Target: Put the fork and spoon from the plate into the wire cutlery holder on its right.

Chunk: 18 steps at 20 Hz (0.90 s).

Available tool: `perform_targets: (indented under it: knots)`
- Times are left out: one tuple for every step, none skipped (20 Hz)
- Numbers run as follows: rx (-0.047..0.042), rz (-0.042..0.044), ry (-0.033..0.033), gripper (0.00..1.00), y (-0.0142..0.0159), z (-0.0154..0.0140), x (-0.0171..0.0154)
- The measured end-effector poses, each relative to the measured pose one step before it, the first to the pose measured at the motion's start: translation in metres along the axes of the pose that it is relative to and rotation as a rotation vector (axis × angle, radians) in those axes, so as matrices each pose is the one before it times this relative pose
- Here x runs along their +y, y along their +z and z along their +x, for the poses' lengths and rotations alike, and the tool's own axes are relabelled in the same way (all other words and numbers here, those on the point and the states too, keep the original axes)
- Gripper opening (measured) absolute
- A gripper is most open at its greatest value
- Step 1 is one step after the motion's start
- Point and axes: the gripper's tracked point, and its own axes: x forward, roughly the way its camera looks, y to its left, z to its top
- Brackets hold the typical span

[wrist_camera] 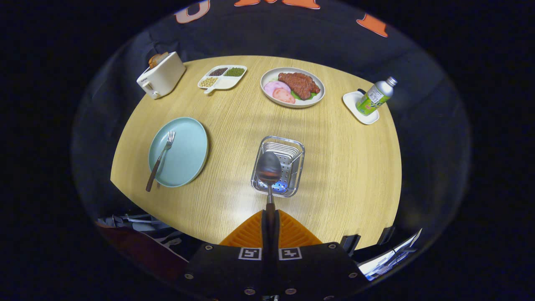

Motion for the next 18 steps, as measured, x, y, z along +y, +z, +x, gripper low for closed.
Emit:
perform_targets:
  knots:
    - [0.02567,-0.00532,-0.00572,0.01,0.00109,0.00422,-0.00289]
    - [0.0214,-0.01262,-0.00517,0.01,0.00034,0.00454,-0.00279]
    - [0.02066,-0.01002,-0.00552,0.01,0.0008,0.00209,-0.00261]
    - [0.01791,-0.00354,-0.00121,0.01,0.0007,0.00282,-0.00151]
    - [0.01383,-0.00349,0.0007,0.0,0.00248,0.00208,-0.00058]
    - [0.01584,-0.00928,-0.00269,0.01,0.00098,0.0029,-0.00178]
    - [0.01166,-0.01225,-0.00525,0.01,0.00342,0.00367,-0.00127]
    - [0.00991,-0.0102,-0.00387,0.01,0.00257,0.00346,0.00025]
    - [0.00954,-0.00396,0.00121,0.01,0.0027,0.00252,0.00073]
    - [0.00707,-0.00007,0.00249,0.01,0.00227,0.0036,0.0017]
    - [0.00478,-0.00379,-0.00167,0.01,0.00281,0.00312,-0.00015]
    - [0.00861,-0.00273,-0.0045,0.01,0.00246,0.00352,-0.00095]
    - [0.01496,0.00429,0.00347,0.01,0.00069,0.00053,0.00096]
    - [-0.00643,-0.00246,0.00465,0.02,0.00332,0.00004,0.00114]
    - [-0.00083,0.00032,-0.00799,0.03,0.00207,0.00046,-0.00191]
    - [0.00435,0.00269,-0.00525,0.04,-0.00151,-0.00034,-0.00031]
    - [-0.00012,0.00693,-0.00168,0.04,0.00029,-0.00096,0.00101]
    - [-0.00754,0.00189,-0.00622,0.04,0.00118,-0.0004,-0.00023]
